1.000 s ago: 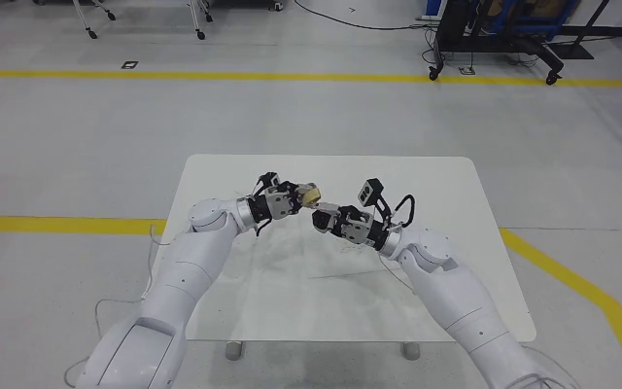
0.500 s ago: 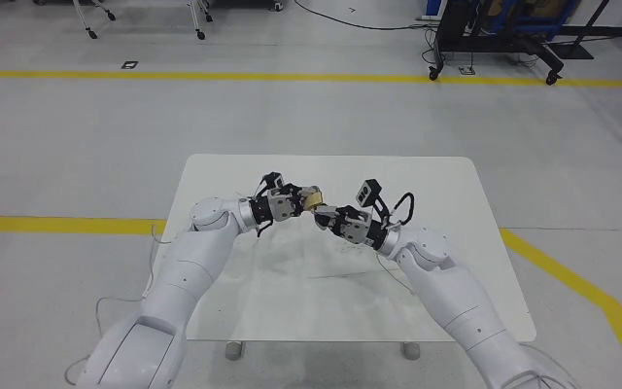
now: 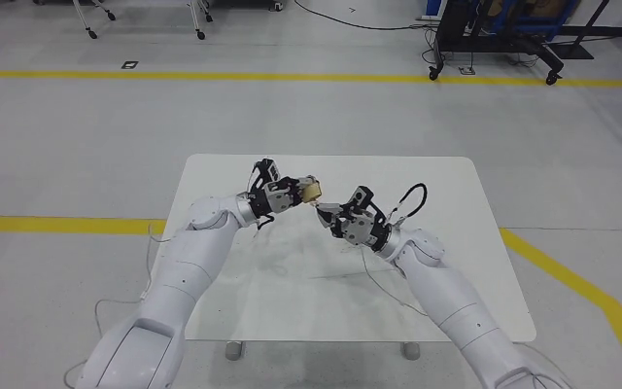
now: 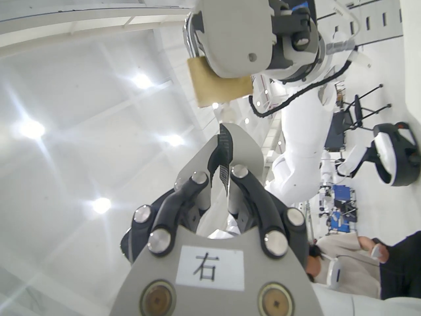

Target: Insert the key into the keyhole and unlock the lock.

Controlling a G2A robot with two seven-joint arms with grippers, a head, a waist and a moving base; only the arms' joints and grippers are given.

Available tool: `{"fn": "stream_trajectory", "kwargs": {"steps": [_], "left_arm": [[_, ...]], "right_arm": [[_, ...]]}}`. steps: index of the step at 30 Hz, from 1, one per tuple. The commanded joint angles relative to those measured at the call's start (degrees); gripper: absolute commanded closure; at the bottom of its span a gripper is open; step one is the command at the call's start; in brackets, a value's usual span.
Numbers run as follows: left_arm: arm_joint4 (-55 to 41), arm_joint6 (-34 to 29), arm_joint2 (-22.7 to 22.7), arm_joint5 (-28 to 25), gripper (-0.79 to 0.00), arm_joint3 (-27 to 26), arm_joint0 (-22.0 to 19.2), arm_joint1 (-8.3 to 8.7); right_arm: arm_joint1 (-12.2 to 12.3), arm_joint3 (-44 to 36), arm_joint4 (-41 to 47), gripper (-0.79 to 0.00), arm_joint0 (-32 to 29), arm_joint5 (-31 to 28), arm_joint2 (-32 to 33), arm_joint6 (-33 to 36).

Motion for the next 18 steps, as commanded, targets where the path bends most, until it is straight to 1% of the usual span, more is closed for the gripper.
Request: {"fn": "stream_trajectory", "kwargs": {"steps": [1,4,9,10,11,12,13,15,18], "left_arm": [[0.12,-0.04,-0.34,-0.69,0.000,-0.70,0.41,0.16],[0.27,-0.03,-0.64,-0.68,0.000,-1.42,0.84,0.33],[0.25,1.23,-1.21,-0.45,0.000,-2.10,1.41,0.53],[0.15,1.52,-1.33,-0.27,0.000,-2.17,1.55,0.56],[-0.24,1.71,-1.50,-0.03,0.000,-2.23,1.69,0.57],[-0.59,1.69,-1.63,0.06,0.000,-2.36,1.83,0.58],[-0.49,1.80,-1.66,0.06,0.000,-2.45,1.89,0.60],[-0.31,1.92,-1.72,0.03,0.000,-2.69,1.98,0.65],[-0.23,1.75,-1.74,-0.13,0.000,-3.29,2.27,0.69]], "right_arm": [[-0.27,1.04,0.29,0.000,0.51,-0.25,-0.50,0.11],[-0.54,2.06,-0.35,0.000,1.14,-1.19,-0.93,-0.23],[-0.34,1.20,-3.04,0.000,0.77,-5.95,0.24,0.01],[-0.21,0.76,-4.07,-0.046,0.52,-6.84,0.57,-0.05],[-0.09,0.22,-4.69,-0.129,0.19,-7.26,0.89,0.01],[0.04,-0.36,-5.33,-0.194,-0.11,-7.57,1.24,0.02],[0.17,-0.96,-5.96,-0.222,-0.44,-7.78,1.58,-0.01],[0.41,-2.10,-7.20,-0.212,-1.07,-7.67,2.03,-0.11],[0.54,-3.50,-8.54,-0.219,-1.74,-6.91,2.03,-0.96]]}}
